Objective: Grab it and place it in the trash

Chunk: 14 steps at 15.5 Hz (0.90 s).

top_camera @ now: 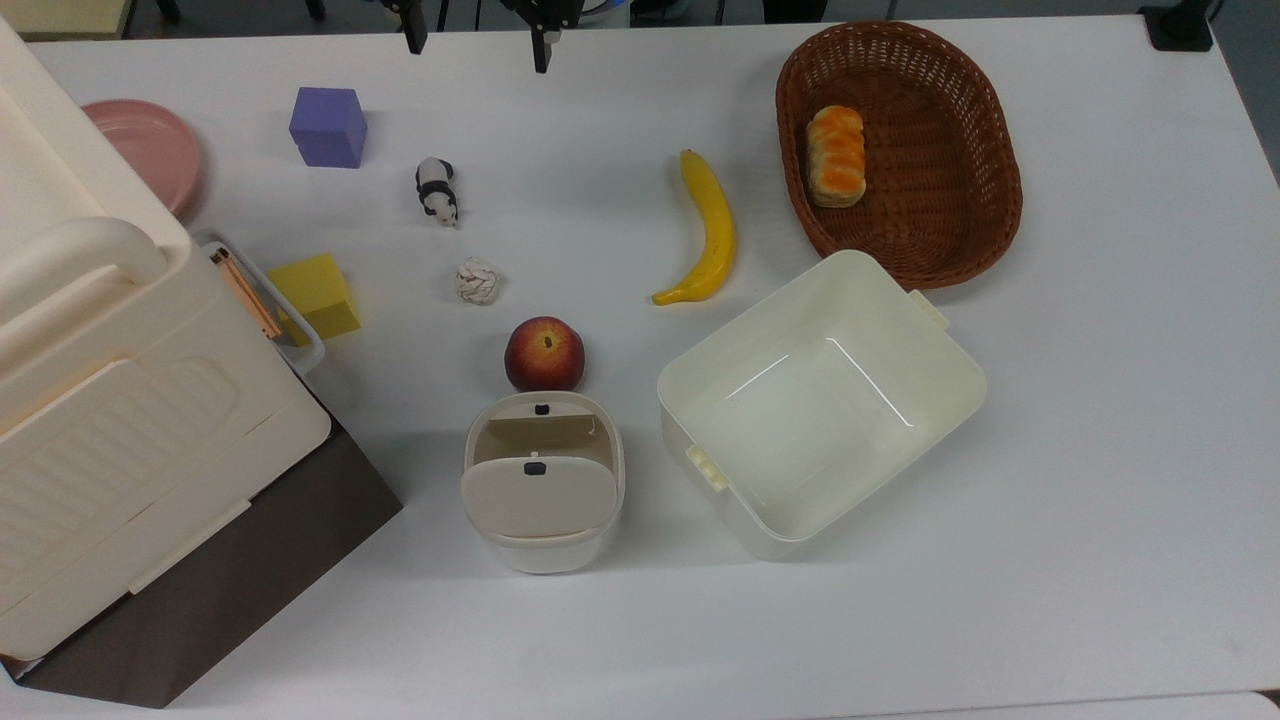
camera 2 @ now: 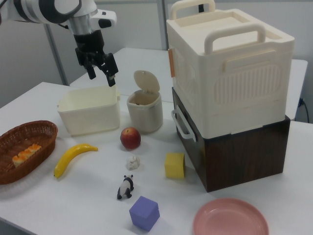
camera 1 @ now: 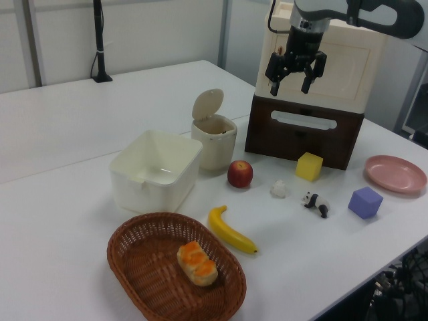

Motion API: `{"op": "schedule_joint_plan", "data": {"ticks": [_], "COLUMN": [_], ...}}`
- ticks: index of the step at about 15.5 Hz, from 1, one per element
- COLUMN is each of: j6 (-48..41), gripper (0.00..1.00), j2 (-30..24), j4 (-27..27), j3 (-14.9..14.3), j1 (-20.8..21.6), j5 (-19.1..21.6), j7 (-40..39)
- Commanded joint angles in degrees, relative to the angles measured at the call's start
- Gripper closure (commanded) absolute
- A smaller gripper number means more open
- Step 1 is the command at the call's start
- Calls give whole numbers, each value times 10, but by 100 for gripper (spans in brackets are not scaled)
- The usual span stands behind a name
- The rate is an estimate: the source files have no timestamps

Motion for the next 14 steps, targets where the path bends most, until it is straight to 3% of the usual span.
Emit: {"op": "schedule_joint_plan", "data": {"ticks": [1,14], "j6": [14,37], "gripper": [0,0], "j2": [-20,-13], "j4": [-38,-42], "j3": [20,20], "j1": [22,21], "j5": [-16,-11], "j7": [1,0]}}
